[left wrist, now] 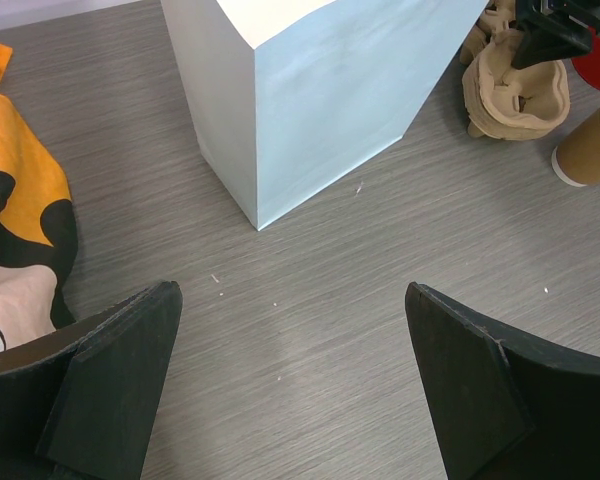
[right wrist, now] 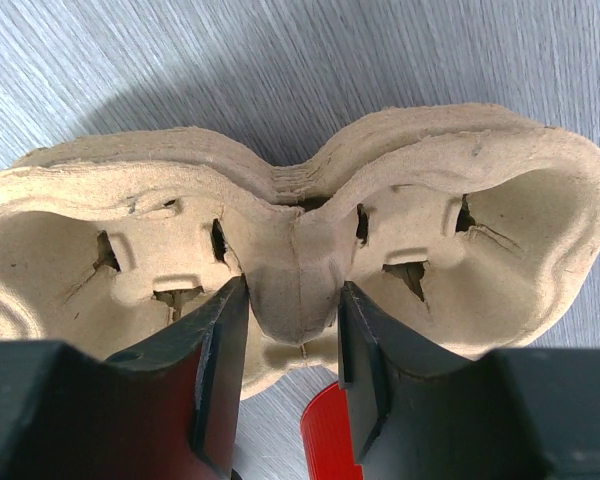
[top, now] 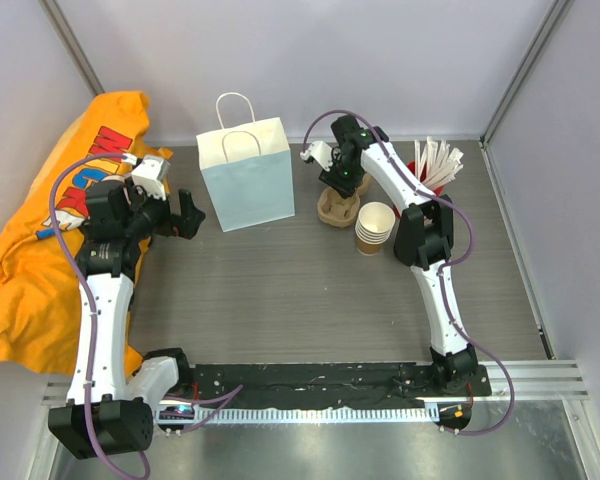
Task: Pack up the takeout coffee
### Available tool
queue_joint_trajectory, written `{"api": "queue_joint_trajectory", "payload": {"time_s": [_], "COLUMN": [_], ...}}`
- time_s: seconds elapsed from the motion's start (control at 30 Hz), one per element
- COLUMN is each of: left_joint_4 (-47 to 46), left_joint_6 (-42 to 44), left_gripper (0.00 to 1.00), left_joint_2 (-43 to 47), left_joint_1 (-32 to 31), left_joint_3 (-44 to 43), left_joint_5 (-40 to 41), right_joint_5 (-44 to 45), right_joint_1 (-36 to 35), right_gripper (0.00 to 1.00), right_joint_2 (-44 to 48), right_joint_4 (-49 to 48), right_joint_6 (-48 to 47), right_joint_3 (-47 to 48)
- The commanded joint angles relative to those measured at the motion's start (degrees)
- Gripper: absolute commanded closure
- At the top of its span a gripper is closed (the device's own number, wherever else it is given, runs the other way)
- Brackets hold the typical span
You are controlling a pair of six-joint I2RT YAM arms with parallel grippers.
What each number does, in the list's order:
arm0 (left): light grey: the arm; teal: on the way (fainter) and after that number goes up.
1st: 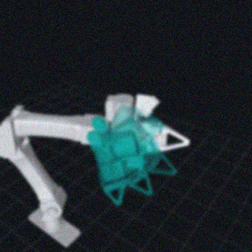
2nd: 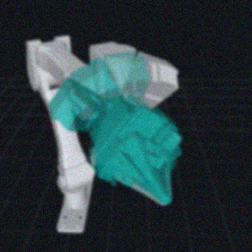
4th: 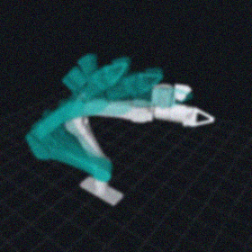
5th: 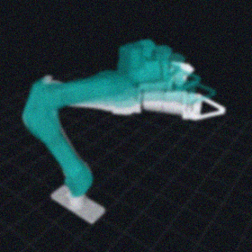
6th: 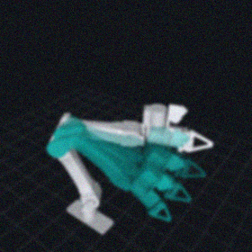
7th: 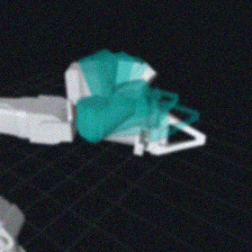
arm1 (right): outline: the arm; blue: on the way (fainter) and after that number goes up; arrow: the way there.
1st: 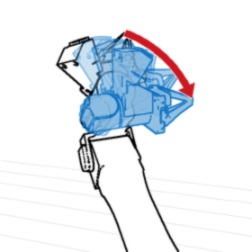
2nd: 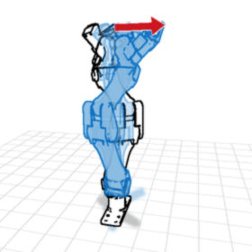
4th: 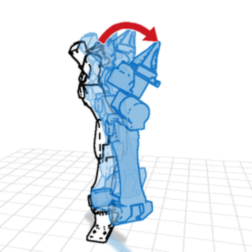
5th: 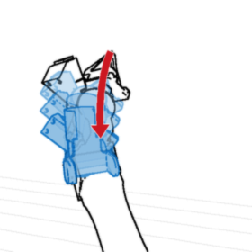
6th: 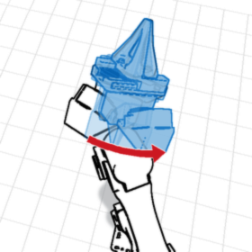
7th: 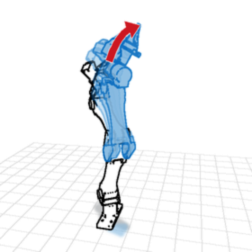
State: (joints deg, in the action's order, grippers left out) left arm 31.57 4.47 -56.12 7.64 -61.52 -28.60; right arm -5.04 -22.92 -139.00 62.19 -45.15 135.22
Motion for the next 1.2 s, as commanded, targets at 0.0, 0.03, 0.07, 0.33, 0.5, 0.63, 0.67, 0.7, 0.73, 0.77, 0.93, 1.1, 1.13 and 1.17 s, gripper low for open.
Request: {"api": "queue_joint_trajectory", "payload": {"time_s": [0.0,0.03,0.07,0.33,0.5,0.63,0.67,0.7,0.73,0.77,0.93,1.1,1.13,1.17], "left_joint_4": [-1.34,-1.42,-1.43,-1.34,-1.34,-1.42,-1.34,-1.34,-1.42,-1.34,-1.43,-1.60,-1.60,-1.69], "left_joint_6": [-0.78,-0.78,-0.69,-0.86,-0.87,-0.87,-0.87,-0.78,-0.87,-0.87,-0.87,-0.87,-0.87,-0.95], "left_gripper": [0.00,0.00,0.00,0.00,0.00,0.00,0.00,0.00,0.00,0.00,0.00,0.00,0.00,0.00], "left_joint_2": [0.22,0.22,0.13,0.22,0.22,0.31,0.31,0.31,0.31,0.39,0.31,0.39,0.31,0.39], "left_joint_1": [0.27,0.45,0.45,0.36,0.53,0.62,0.62,0.62,0.62,0.54,0.80,0.89,0.97,0.97], "left_joint_3": [0.08,0.17,0.17,0.17,0.26,0.34,0.34,0.34,0.34,0.34,0.43,0.61,0.61,0.70], "left_joint_5": [-1.20,-1.20,-1.20,-1.37,-1.46,-1.54,-1.46,-1.55,-1.55,-1.63,-1.81,-1.90,-1.99,-1.99], "right_joint_5": [-0.32,-0.41,-0.50,-1.55,-2.60,-3.05,-2.96,-2.79,-2.78,-2.78,-2.87,-3.13,-3.22,-3.31], "right_joint_1": [0.07,0.07,0.15,0.24,0.50,0.77,0.77,0.86,0.94,0.94,1.03,1.12,1.12,1.12], "right_gripper": [0.56,0.56,0.56,0.52,0.52,0.58,0.60,0.62,0.65,0.67,0.70,0.70,0.70,0.70], "right_joint_2": [3.65,3.73,3.82,5.32,5.49,5.32,5.14,4.88,4.88,4.79,5.31,7.25,7.60,8.30], "right_joint_4": [-0.14,-0.06,-0.06,-0.14,0.12,0.30,0.38,0.38,0.38,0.47,0.30,-0.23,-0.41,-0.67], "right_joint_6": [-0.73,-0.73,-0.73,-0.82,-1.00,-1.08,-1.08,-1.00,-1.08,-1.00,-0.91,-0.56,-0.47,-0.47], "right_joint_3": [1.98,1.98,1.98,1.89,2.07,2.07,2.07,2.15,2.16,2.16,2.24,2.33,2.33,2.33]}}
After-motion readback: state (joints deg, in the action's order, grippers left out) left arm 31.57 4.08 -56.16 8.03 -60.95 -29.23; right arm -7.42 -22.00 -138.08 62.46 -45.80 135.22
